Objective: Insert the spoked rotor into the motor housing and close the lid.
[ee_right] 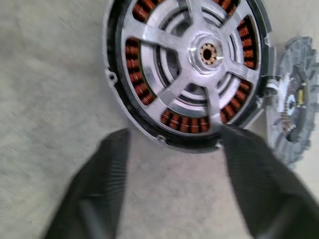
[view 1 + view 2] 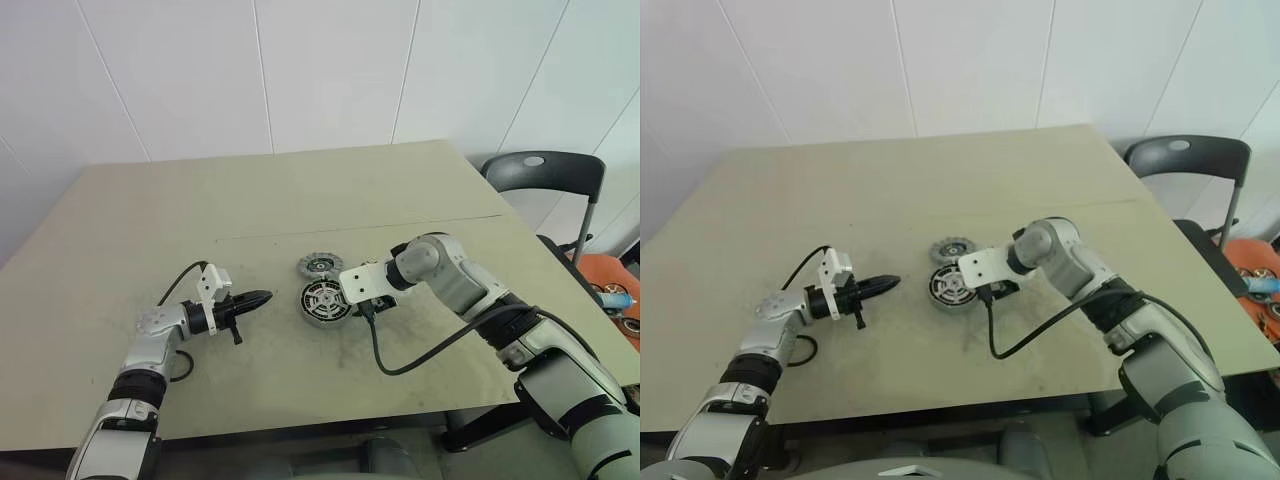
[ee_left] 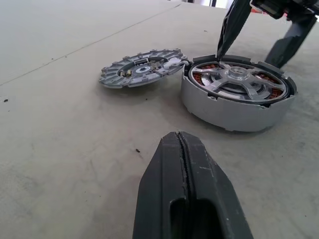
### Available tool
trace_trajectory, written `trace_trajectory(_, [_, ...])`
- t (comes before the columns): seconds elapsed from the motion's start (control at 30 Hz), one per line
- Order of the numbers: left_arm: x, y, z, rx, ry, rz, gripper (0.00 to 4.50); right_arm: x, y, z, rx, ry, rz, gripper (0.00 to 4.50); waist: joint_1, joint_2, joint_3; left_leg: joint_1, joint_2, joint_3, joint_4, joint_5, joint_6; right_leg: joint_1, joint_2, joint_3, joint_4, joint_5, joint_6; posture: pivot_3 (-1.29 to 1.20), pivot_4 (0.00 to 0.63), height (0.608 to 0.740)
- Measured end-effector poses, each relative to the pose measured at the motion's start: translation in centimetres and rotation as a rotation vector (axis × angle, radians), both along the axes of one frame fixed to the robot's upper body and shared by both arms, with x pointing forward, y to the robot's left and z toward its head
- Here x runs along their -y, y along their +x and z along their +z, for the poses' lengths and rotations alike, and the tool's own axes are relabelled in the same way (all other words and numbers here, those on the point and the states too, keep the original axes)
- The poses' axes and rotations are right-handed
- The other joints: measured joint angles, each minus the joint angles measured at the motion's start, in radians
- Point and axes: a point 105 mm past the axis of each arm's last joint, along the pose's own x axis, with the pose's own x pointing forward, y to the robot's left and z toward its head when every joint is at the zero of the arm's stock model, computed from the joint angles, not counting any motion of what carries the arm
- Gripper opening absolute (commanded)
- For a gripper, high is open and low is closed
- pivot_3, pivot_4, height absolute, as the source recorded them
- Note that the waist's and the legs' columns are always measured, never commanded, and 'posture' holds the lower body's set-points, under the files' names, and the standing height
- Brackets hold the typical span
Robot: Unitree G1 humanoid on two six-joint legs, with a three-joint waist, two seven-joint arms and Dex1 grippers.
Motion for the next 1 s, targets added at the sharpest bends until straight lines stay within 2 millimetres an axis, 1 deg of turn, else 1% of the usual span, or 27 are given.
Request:
trace_trajectory(0.13, [-0.1, 0.1, 0.0, 0.004, -0.003, 0.005, 0.0, 0.3, 0.2, 0.0, 0.005, -0.007, -0.006, 0.57, 0.0, 0.0, 0.0, 0.0, 0.0, 0.0, 0.0, 0.0, 0.0, 0.0, 0.0, 0.0, 0.001, 0.0, 0.0, 0.0, 0.0, 0.74])
trace_trajectory(0.43, [0.2, 0.0, 0.5, 0.024, -0.003, -0.04, 0.0, 0.2, -0.2, -0.1, -0.005, 0.023, -0.015, 0.57, -0.001, 0.0, 0.0, 0.0, 0.0, 0.0, 0.001, -0.001, 0.001, 0.0, 0.0, 0.0, 0.001, 0.0, 0.0, 0.0, 0.0, 0.74])
trace_trajectory(0.5, [0.3, -0.1, 1.0, 0.042, 0.0, -0.06, 0.0, 0.1, -0.3, -0.1, -0.009, 0.032, -0.021, 0.2, -0.001, 0.0, 0.0, 0.0, 0.0, 0.0, 0.001, -0.001, 0.001, 0.0, 0.0, 0.0, 0.001, 0.0, 0.0, 0.0, 0.0, 0.74])
trace_trajectory(0.57, [0.3, 0.0, 1.5, 0.063, 0.01, -0.075, 0.0, 0.1, -0.4, -0.1, -0.016, 0.032, -0.017, 0.01, -0.002, -0.001, 0.0, 0.0, 0.0, 0.0, 0.001, -0.001, 0.001, 0.0, 0.0, 0.0, 0.001, 0.0, 0.0, 0.0, 0.0, 0.74])
trace_trajectory(0.7, [0.0, 0.0, 2.2, 0.092, 0.04, -0.082, 0.0, -0.3, -0.6, -0.3, -0.029, 0.046, -0.022, 0.01, -0.001, 0.0, -0.001, 0.0, 0.0, 0.0, 0.001, 0.0, 0.001, 0.0, 0.0, 0.0, 0.001, 0.0, 0.0, 0.0, 0.0, 0.74])
trace_trajectory(0.87, [-0.1, 0.1, 2.0, 0.088, 0.059, -0.074, 0.0, -0.4, -0.6, -0.1, -0.03, 0.059, -0.037, 0.01, 0.001, 0.0, -0.001, 0.0, 0.0, 0.0, 0.001, 0.0, 0.0, 0.0, 0.0, 0.0, 0.001, 0.0, 0.0, 0.0, 0.0, 0.74])
trace_trajectory(1.0, [0.1, 0.2, 2.0, 0.09, 0.063, -0.068, 0.0, -0.4, -1.1, -0.2, -0.049, 0.062, -0.036, 0.01, 0.0, 0.0, -0.001, -0.001, 0.0, 0.0, 0.001, 0.0, 0.001, -0.001, 0.0, 0.0, 0.0, 0.0, 0.0, 0.0, 0.0, 0.74])
